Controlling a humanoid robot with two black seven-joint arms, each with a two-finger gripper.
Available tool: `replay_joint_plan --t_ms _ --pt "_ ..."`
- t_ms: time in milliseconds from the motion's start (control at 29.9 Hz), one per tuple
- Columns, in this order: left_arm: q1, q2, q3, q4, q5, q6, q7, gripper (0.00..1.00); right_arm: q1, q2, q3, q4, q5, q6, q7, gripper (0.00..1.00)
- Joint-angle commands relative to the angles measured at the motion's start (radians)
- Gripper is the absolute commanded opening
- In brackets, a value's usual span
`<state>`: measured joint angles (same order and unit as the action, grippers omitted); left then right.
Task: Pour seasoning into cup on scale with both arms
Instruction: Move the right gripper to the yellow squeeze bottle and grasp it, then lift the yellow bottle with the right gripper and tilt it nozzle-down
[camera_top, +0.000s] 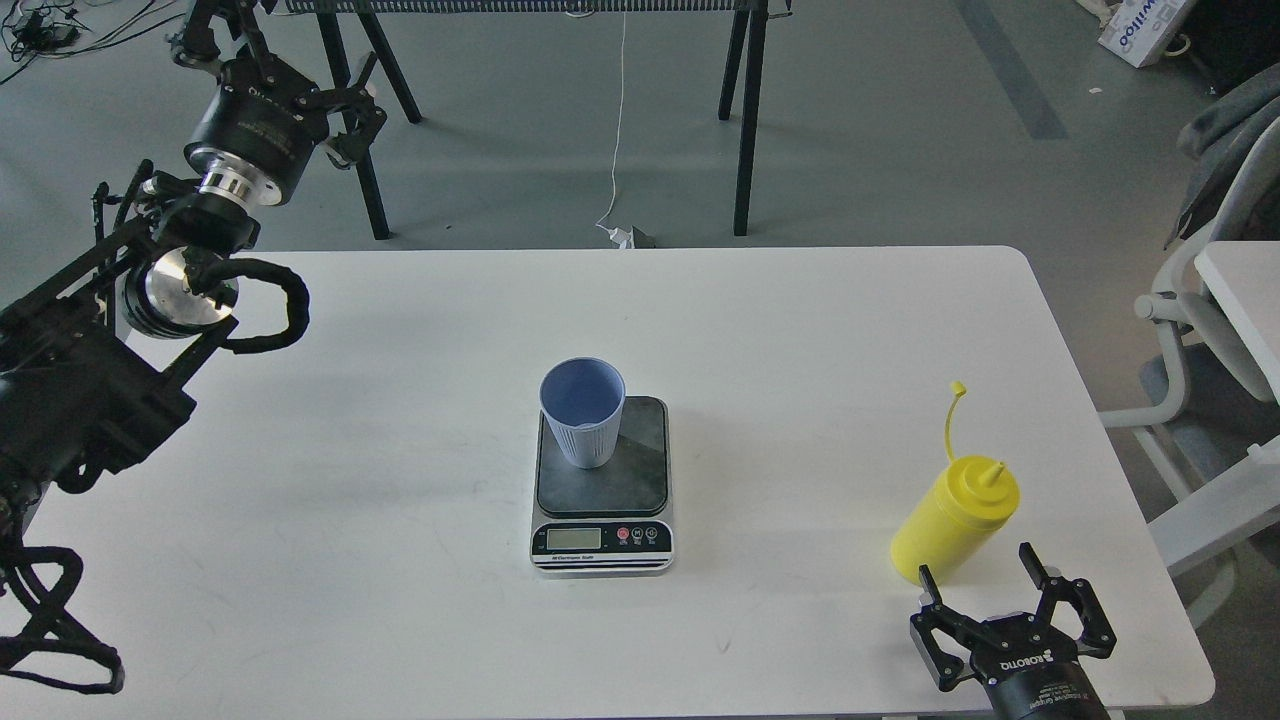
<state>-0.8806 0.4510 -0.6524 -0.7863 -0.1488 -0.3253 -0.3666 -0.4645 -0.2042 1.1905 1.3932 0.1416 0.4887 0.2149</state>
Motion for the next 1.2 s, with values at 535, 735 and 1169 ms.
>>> replay_joint_plan --t_ms 535,735,1169 --pt "-0.003 0.005 0.002 0.001 0.003 0.014 -0.003 1.0 0.136 0.082 -0.003 -0.085 -0.013 0.0 0.027 0.83" --pt "-0.003 0.006 0.002 -0.001 0.003 0.015 -0.005 1.0 0.184 0.085 -0.003 -0.146 -0.011 0.0 0.027 0.83" --pt "-0.004 0.011 0.0 -0.001 0.002 0.015 -0.006 1.0 0.242 0.083 -0.014 -0.138 -0.01 0.0 0.024 0.37"
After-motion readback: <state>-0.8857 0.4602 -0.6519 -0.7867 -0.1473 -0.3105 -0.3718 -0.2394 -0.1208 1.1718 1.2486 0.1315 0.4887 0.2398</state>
